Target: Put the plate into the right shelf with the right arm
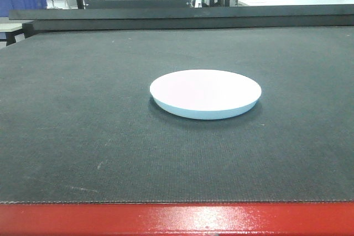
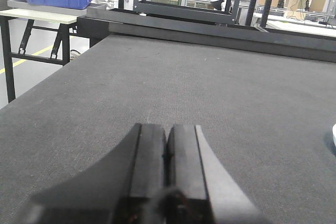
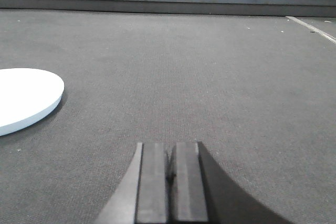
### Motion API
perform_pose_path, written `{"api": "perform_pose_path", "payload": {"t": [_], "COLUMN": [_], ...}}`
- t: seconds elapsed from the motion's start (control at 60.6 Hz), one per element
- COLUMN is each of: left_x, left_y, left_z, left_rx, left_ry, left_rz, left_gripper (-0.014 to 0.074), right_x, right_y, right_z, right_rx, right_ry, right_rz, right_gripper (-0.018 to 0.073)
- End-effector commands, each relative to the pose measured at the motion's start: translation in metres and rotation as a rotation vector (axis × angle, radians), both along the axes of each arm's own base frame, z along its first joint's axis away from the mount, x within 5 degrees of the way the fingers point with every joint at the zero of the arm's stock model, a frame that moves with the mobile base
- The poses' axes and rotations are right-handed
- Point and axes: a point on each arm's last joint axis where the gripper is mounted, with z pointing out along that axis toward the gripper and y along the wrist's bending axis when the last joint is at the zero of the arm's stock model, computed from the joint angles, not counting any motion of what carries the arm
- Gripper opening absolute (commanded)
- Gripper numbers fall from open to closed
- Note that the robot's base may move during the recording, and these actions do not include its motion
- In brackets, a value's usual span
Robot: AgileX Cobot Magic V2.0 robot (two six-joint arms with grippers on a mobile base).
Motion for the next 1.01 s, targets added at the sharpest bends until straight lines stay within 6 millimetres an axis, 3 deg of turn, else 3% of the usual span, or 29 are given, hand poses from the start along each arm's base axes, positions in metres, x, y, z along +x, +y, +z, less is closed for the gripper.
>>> {"api": "perform_pose_path", "payload": {"t": [0.0,0.725,0.874,0.989], "left_x": [-0.002,-0.002,-0.002,-0.002], "left_y": [0.000,0.000,0.000,0.000], "left_z": [0.009,0.009,0.009,0.009], "left_rx": [-0.008,-0.008,-0.008,-0.008], "left_ry": [-0.099,-0.099,-0.099,-0.099], "left_rz": [-0.005,-0.005,-0.005,-0.005], "left_gripper": [-0.0047,-0.0047,-0.0047,-0.0047], "right_x": [-0.001,-0.001,-0.003,-0.007], "right_y": [-0.001,-0.001,-0.001,-0.001], "right_z": [0.010,0.014,0.023,0.048], "right_rx": [0.002,0.001,-0.001,0.000], "right_ry": [-0.103,-0.144,-0.221,-0.219], "right_rz": [-0.008,-0.011,-0.015,-0.009], "right_gripper": [0.0055,0.0055,0.0055,0.0055]}}
